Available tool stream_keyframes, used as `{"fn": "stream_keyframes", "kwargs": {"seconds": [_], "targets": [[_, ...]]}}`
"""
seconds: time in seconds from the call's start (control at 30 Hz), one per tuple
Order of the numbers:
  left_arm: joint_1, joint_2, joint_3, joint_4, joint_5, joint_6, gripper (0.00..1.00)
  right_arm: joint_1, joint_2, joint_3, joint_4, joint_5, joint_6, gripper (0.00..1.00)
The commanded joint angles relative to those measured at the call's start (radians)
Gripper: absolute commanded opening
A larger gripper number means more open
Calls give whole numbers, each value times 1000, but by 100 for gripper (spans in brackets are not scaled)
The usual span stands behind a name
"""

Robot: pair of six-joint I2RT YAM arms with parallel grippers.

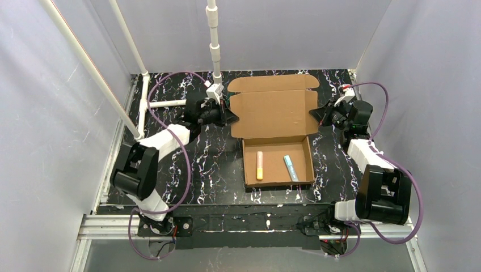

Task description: Fold the paper box

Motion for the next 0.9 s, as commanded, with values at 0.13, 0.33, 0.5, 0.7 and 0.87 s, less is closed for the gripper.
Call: {"fn": "stream_keyframes", "kwargs": {"seconds": [0.13, 0.33, 0.5, 0.7, 0.87], "targets": [[-79, -175, -168, 110, -263, 342, 0, 10, -90, 63, -199, -122, -223, 17], [-110, -227, -220, 148, -329, 516, 0, 9, -113, 142, -456, -271, -434, 35], [-141, -285, -288, 189, -327, 634, 0, 10, -160, 219, -697, -310, -606, 49], [-145, -343, -362, 244, -344, 644, 0, 9, -153, 304, -1071, -361, -917, 58], [-152, -393, -423, 273, -371, 678, 0, -50, -129, 413, -1549, -436, -1392, 85]]}}
